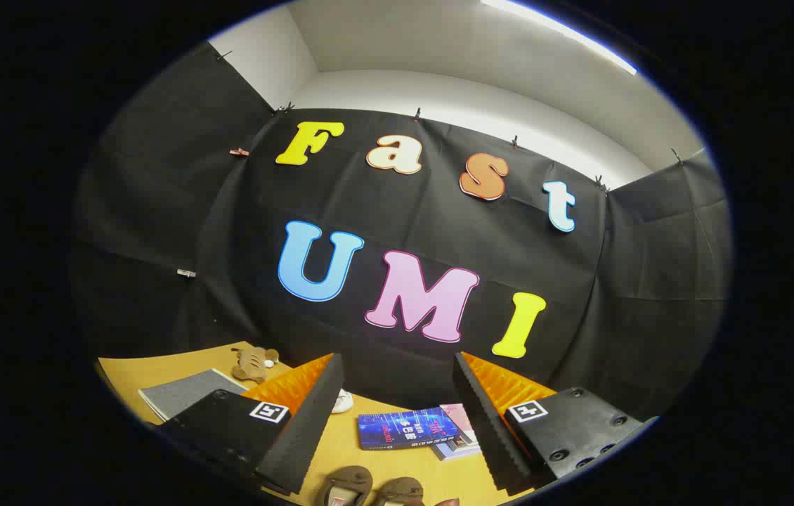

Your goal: Open the storage box then place both shoes into the box .Put the left shoe in first, then the right shoe, with the right side of both shoes facing outward in a uniform manner.

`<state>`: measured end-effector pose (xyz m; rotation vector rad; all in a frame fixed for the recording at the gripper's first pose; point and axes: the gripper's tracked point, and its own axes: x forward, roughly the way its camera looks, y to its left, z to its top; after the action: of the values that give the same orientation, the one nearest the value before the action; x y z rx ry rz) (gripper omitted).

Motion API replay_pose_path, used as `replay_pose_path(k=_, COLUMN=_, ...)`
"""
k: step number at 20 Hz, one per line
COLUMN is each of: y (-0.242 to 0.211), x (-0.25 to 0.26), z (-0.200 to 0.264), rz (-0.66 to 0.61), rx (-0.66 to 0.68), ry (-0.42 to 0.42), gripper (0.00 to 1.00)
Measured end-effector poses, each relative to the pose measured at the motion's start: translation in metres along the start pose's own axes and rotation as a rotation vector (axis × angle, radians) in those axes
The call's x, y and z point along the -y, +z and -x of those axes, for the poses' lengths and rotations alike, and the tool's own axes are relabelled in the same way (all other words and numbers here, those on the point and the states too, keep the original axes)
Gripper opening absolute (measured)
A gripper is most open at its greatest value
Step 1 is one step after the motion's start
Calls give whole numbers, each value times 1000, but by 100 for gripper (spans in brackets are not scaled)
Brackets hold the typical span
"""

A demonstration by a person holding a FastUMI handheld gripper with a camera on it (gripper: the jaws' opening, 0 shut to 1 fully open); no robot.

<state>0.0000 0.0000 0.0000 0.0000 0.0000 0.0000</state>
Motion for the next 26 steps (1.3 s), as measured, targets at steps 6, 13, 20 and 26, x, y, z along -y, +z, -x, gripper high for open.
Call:
replay_pose_path(k=6, y=-1, x=-5, z=1, rz=-14, rx=-8, ry=15, gripper=97)
replay_pose_path(k=13, y=-4, x=-7, z=4, rz=-9, rx=-16, ry=18, gripper=97)
replay_pose_path(k=20, y=-2, x=-7, z=6, rz=-2, rx=-10, ry=20, gripper=97)
replay_pose_path(k=26, y=4, x=-37, z=1, rz=-104, rx=10, ry=167, gripper=96)
